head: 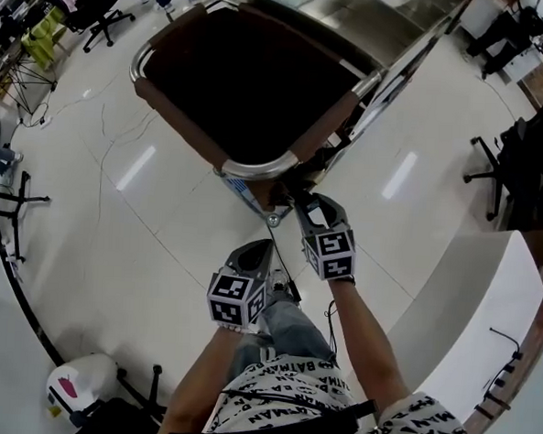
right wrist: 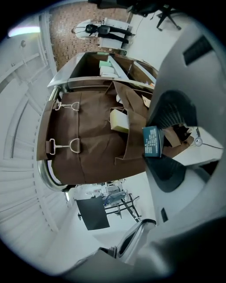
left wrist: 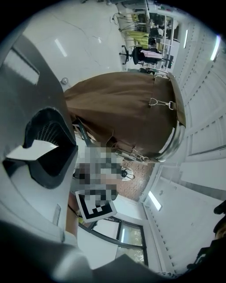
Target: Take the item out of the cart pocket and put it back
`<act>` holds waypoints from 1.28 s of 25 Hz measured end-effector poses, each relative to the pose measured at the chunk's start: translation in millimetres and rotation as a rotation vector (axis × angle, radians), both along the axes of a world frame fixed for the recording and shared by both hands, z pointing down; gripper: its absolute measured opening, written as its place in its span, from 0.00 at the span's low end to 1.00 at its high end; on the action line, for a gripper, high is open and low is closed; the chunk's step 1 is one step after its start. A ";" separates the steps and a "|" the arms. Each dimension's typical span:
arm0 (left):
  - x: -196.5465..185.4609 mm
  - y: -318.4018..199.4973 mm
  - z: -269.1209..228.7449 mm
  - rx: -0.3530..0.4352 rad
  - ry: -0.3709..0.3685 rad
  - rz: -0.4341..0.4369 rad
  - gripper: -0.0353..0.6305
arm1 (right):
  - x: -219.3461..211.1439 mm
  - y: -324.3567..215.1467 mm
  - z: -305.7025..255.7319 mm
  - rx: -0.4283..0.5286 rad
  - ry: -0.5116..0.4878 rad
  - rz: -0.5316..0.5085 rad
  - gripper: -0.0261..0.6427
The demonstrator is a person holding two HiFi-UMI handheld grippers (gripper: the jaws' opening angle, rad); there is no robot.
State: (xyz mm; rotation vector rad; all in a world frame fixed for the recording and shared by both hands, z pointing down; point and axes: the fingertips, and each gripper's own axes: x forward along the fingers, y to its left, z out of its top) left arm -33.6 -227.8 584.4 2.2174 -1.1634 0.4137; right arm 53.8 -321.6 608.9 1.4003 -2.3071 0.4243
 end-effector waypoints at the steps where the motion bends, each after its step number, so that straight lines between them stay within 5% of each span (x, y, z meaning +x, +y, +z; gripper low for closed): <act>1: 0.3 -2.9 3.4 -0.008 -0.001 -0.001 0.05 | -2.3 -3.1 0.5 0.005 0.008 -0.010 0.32; 10: 1.0 -11.9 16.0 -0.046 0.000 0.001 0.05 | -9.5 -7.3 -22.8 0.057 0.033 -0.045 0.32; 32: 1.6 -32.1 82.3 -0.128 -0.047 -0.036 0.05 | -26.0 -38.7 134.6 -0.191 0.153 -0.114 0.32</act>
